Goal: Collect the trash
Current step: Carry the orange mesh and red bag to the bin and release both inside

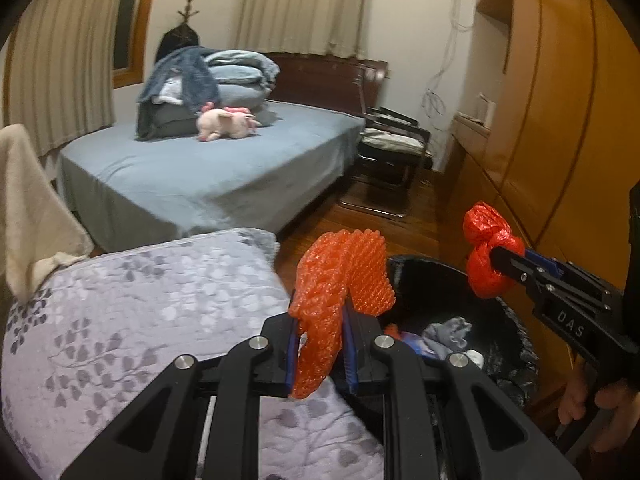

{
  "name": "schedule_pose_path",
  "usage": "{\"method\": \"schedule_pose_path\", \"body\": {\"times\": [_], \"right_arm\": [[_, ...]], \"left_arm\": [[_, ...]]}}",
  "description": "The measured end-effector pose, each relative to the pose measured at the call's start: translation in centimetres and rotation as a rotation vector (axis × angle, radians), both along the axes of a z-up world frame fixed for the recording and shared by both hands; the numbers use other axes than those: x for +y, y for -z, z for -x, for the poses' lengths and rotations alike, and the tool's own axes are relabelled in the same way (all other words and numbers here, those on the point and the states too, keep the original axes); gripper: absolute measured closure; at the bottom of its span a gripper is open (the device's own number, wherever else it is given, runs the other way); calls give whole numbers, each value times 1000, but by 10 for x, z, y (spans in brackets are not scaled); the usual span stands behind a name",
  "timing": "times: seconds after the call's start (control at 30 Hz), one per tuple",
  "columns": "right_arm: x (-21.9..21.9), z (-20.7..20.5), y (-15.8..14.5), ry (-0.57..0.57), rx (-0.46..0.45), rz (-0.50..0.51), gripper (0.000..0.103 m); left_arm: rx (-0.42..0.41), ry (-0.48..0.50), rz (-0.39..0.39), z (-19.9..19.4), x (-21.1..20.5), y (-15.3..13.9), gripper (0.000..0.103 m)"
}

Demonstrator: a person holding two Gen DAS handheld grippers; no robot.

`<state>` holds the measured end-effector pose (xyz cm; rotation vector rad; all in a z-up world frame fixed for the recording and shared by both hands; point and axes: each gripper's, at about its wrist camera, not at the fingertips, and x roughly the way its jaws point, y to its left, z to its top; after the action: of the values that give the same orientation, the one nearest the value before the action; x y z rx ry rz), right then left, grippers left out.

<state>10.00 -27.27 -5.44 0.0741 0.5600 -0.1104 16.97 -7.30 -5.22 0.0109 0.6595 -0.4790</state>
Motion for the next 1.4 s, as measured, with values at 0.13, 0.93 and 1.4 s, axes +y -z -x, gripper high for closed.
{"method": "schedule_pose_path", "body": {"times": [0.13, 0.93, 1.4], "right_arm": [[-21, 4, 7, 53, 10, 7, 77], [-95, 9, 73, 257, 131, -5, 27], [-60, 26, 33, 213, 105, -17, 5]], "left_arm": [[7, 45, 7, -3, -24, 6, 85], [137, 220, -4, -31, -112, 55, 37], [48, 61, -9, -5, -42, 19, 6]]}}
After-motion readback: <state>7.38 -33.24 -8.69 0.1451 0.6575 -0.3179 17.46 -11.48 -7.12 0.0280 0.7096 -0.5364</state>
